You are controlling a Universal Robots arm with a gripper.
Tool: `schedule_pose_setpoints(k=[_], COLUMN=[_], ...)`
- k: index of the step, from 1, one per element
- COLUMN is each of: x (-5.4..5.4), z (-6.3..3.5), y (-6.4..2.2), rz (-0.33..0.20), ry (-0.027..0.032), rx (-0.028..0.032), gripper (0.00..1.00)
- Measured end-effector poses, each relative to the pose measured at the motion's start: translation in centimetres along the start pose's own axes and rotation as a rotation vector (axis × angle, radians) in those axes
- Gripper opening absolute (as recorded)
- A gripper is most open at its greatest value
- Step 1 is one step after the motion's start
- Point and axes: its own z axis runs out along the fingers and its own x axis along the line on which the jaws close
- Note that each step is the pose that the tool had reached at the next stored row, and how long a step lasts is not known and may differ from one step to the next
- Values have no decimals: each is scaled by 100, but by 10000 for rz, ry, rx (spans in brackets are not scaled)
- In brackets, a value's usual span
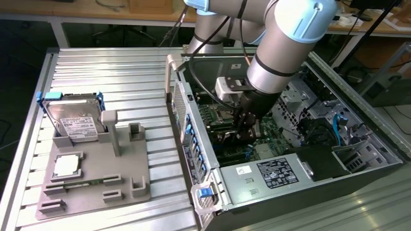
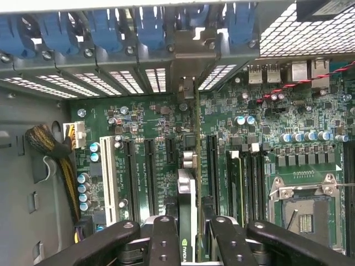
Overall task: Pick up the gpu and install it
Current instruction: 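Insert the gpu into the slot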
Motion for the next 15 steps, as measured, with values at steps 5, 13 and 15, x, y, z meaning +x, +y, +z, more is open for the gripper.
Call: schedule_pose_setpoints(k=[5, 13, 15], x=[-6, -35, -35], z=[0, -10, -2], y=[9, 26, 27], rz=[-57, -82, -95], ry=[-8, -38, -42], rx=[-2, -10, -12], gripper=[27, 27, 27])
